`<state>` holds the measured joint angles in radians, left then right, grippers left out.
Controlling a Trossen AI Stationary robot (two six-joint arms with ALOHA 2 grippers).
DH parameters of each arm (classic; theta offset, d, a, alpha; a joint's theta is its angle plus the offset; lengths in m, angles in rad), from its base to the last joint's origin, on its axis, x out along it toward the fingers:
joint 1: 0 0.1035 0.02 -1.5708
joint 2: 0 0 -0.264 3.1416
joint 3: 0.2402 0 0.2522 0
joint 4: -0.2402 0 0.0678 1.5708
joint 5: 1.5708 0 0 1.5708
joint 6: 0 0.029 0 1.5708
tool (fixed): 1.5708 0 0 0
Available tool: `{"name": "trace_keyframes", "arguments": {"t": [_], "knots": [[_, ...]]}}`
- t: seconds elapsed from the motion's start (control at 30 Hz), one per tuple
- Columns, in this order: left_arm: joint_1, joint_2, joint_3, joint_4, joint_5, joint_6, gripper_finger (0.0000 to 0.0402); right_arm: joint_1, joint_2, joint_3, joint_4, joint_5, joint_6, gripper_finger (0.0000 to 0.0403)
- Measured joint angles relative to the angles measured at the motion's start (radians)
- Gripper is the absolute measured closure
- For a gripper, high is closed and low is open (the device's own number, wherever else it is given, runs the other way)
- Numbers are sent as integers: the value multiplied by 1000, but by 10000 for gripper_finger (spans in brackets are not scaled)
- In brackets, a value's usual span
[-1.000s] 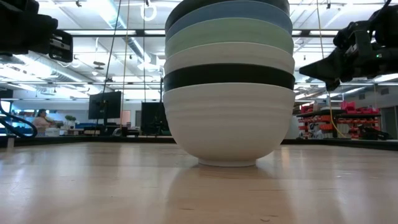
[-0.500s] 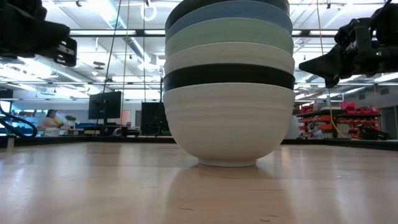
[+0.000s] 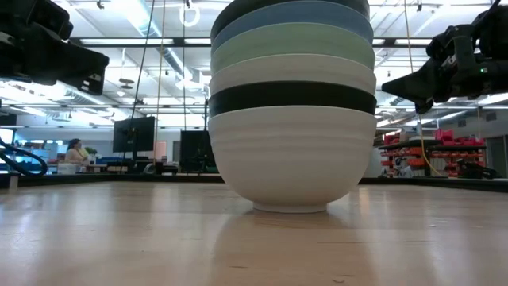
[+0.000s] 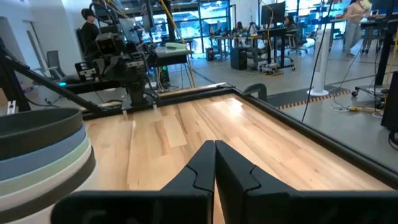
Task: Nest bowls inside each other
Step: Return to Home Position
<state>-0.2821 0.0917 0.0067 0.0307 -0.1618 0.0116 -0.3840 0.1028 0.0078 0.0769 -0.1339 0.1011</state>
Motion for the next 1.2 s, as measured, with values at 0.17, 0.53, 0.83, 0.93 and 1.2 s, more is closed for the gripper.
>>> {"name": "trace_keyframes", "arguments": {"t": [0.17, 0.53, 0.83, 0.93, 1.2], "knots": [[0, 0, 0, 1, -1, 31, 372, 0, 0, 0, -11, -1, 0, 385], [0, 0, 0, 17, -2, 34, 365, 0, 8, 0, -34, 7, 8, 385], [0, 0, 0, 24, -2, 26, 364, 0, 8, 0, -35, 29, 12, 385], [0, 0, 0, 26, -2, 26, 368, 0, 8, 0, -35, 29, 9, 385], [0, 0, 0, 31, -2, 26, 367, 0, 8, 0, -35, 28, 9, 385]]}}
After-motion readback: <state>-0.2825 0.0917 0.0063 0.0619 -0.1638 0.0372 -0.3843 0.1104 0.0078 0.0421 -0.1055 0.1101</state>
